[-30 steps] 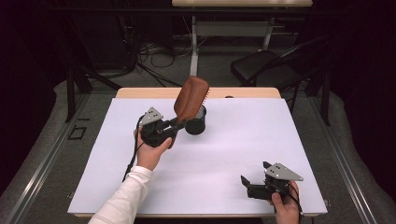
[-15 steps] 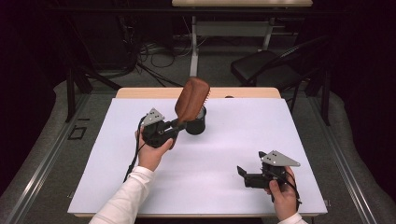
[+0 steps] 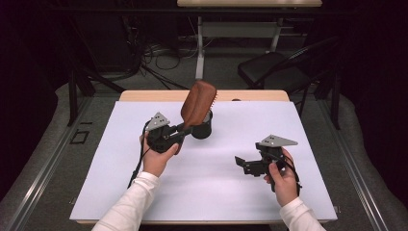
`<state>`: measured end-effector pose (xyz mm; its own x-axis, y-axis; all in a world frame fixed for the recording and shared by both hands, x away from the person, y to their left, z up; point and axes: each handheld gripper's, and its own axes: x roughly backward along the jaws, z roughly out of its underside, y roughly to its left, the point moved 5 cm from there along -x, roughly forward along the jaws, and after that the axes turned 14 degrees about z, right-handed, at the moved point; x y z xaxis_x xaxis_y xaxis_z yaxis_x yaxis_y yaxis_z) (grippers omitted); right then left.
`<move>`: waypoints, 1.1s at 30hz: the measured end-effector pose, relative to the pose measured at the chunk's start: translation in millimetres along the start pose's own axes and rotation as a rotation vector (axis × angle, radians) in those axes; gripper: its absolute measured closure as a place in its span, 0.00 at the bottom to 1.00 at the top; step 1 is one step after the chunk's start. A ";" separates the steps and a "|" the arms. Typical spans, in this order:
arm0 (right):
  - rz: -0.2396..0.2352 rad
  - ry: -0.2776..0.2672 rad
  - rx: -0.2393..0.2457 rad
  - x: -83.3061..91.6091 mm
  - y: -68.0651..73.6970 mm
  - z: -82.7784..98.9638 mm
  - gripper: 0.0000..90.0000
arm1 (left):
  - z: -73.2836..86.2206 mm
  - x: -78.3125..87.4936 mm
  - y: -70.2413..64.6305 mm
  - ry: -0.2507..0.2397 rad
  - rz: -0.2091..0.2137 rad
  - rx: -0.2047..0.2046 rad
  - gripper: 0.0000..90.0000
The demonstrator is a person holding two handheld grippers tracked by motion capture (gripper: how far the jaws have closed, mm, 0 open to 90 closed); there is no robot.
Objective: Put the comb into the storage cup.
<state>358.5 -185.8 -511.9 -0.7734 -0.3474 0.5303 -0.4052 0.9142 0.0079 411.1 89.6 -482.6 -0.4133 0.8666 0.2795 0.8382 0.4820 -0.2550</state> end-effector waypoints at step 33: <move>-0.087 0.079 -0.064 -37.5 31.4 -82.6 0.00 | 5.0 0.4 -3.3 -0.016 0.011 -0.002 0.81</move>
<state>415.1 -126.7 -461.5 -0.6949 -0.4112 0.5900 -0.4357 0.8934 0.1095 406.4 89.1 -486.3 -0.4101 0.8737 0.2616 0.8433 0.4725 -0.2561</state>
